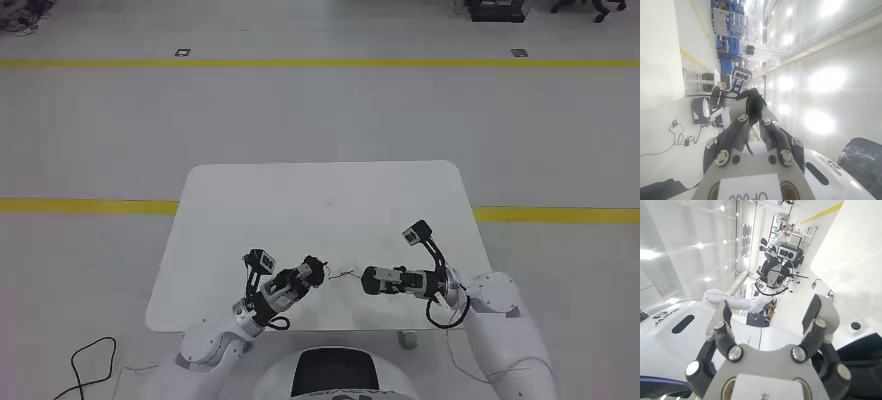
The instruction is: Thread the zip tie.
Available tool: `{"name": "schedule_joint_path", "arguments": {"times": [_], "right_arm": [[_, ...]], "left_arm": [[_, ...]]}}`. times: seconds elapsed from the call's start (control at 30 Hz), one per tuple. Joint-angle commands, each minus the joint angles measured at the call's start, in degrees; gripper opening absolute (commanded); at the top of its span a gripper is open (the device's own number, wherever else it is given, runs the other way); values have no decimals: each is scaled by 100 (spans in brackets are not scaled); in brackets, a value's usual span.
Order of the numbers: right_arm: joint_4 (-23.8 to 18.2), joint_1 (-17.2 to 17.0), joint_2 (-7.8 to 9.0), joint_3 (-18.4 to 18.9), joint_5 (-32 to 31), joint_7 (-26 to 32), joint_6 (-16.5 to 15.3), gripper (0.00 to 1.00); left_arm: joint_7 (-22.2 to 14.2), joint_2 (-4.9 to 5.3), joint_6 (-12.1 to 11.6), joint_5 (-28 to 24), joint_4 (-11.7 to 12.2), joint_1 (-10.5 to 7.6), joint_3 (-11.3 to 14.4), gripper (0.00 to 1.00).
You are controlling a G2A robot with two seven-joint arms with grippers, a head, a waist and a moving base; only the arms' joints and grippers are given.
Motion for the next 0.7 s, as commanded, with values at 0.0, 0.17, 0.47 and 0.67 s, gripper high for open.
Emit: {"name": "schedule_joint_path", "arguments": {"times": [0.0,0.17,0.47,0.67], "right_arm": [[0,0,0,0,-1,0,0,100],[0,0,0,0,-1,0,0,100],[-20,-18,71,49,31,-345,0,100],[-73,-40,109,76,125,-430,0,100]], "left_arm": [[3,0,2,-3,1,0,1,0],[3,0,2,-3,1,0,1,0],[-207,24,-188,-189,-71,-43,59,0],[-556,-12,-211,-756,106,-128,112,0]]}}
